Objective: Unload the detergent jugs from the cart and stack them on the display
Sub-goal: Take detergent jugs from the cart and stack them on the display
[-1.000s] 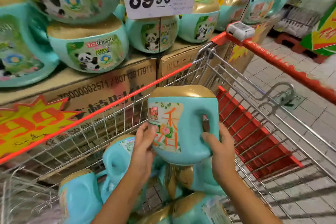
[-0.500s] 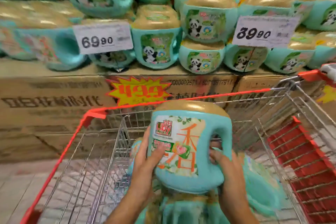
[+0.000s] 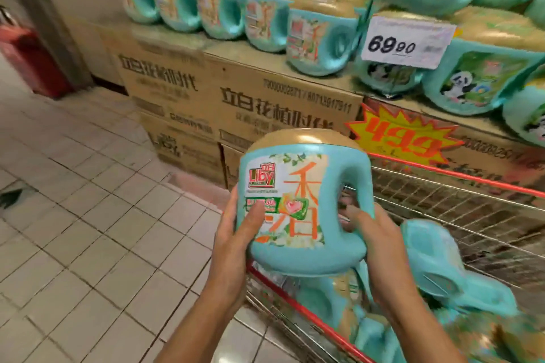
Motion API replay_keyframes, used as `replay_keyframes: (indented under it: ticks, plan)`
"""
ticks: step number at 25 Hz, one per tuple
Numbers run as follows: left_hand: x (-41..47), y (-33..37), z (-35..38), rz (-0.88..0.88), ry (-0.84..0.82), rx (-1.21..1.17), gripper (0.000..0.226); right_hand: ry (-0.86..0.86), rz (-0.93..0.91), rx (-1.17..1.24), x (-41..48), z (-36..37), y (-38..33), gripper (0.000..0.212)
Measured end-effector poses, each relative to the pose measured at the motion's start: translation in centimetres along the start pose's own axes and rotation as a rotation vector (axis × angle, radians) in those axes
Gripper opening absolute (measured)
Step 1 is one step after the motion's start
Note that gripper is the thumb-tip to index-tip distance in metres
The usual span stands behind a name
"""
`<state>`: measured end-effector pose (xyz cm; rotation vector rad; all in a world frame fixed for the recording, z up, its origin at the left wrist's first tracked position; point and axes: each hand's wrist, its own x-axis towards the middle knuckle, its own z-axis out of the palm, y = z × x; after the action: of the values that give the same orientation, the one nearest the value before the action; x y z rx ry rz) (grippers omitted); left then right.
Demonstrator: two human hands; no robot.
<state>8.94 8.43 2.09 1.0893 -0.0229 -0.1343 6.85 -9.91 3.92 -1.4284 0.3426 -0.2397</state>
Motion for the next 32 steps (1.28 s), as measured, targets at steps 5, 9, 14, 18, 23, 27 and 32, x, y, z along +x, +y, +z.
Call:
replay_keyframes:
  ticks: [5, 9, 14, 18, 23, 27, 32]
  plan:
    - [1.7, 7.1, -11.2, 0.036, 0.002, 0.079, 0.061, -0.057, 0.031, 0.060, -0.9, 12.9, 1.2, 0.015]
    - [3.6, 10.7, -18.4, -0.003, 0.021, 0.124, 0.056, -0.086, 0.114, 0.114, -1.4, 20.7, 2.6, 0.012]
    - [8.8, 12.3, -22.5, -0.031, 0.007, 0.114, 0.063, -0.060, 0.088, 0.038, 2.2, 26.1, 3.0, 0.018]
    - [15.8, 13.2, -23.6, -0.034, -0.033, 0.102, 0.064, -0.050, 0.082, 0.031, 7.3, 29.0, 3.0, 0.023]
    - [26.2, 14.3, -22.8, -0.035, -0.142, 0.117, 0.064, 0.050, -0.045, 0.119, 15.5, 31.3, 1.6, 0.028]
    - [32.3, 15.2, -21.3, -0.004, -0.253, 0.139, 0.095, 0.136, -0.165, 0.124, 20.9, 32.6, -0.7, 0.011]
    - [39.8, 16.9, -18.9, 0.098, -0.404, 0.171, 0.093, 0.375, -0.314, -0.128, 27.2, 33.9, -3.7, 0.013]
